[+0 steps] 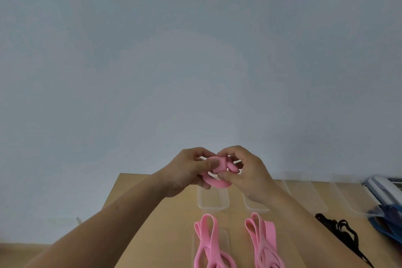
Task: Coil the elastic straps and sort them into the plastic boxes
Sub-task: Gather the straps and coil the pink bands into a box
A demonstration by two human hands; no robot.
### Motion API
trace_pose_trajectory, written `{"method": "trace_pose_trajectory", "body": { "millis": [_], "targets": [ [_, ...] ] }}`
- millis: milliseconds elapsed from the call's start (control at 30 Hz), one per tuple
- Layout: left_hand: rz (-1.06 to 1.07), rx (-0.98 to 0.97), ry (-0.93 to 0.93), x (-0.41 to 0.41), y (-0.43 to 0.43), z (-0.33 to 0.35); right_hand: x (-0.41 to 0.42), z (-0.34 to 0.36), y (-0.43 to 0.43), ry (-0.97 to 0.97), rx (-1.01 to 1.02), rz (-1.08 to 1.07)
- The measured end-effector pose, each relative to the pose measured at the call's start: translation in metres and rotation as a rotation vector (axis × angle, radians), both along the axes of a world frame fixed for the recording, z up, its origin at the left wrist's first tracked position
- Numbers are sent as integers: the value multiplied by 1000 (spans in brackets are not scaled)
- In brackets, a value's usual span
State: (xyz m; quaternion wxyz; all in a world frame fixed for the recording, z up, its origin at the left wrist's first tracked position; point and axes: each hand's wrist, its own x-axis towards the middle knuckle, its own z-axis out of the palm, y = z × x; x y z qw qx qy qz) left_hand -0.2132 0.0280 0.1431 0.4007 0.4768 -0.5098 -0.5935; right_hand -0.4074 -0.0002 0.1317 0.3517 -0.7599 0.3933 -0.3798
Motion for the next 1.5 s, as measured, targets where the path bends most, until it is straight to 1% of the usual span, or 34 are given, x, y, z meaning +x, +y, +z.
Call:
{"method": "trace_pose_trajectory", "body": {
  "millis": [67, 133, 233, 300, 400, 500, 567, 633, 733, 833, 1133, 1300, 1400, 1500],
  "targets": [
    [-3, -34, 30, 0, 0, -1, -2, 1, 0, -11, 26, 12],
    [-1, -78, 62, -1, 1, -2, -6, 2, 0, -33, 83, 66],
    [36, -181, 18, -2, 1, -4, -9, 5, -3, -142, 196, 157],
    [47, -237, -14, -2, 0, -5, -10, 6, -6, -176, 247, 152],
    [22, -270, -45, -2, 0, -5, -9, 6, -9, -127, 258, 103],
    [6, -271, -80, -2, 0, -7, -8, 6, -10, -83, 248, 103],
    [-6, -268, -66, -2, 1, -10, -8, 5, -11, -95, 231, 79],
    [-9, -267, -33, -1, 1, -10, -9, 6, -12, -157, 237, 34],
    [4, -198, 46, 3, 0, -11, -12, 3, -16, -269, 293, -23],
    [6, -202, 26, 6, -1, -13, -14, 0, -17, -291, 312, -42],
    [188, -263, 11, 4, -2, -19, -9, -1, -13, -364, 346, -105],
    [237, -301, 0, 0, -1, -17, -8, 1, -12, -398, 377, -118],
    [201, -282, -4, 1, 0, -16, -10, 3, -11, -383, 362, -114],
    [101, -202, -10, 3, 0, -12, -12, 3, -9, -320, 347, -58]
  ]
}}
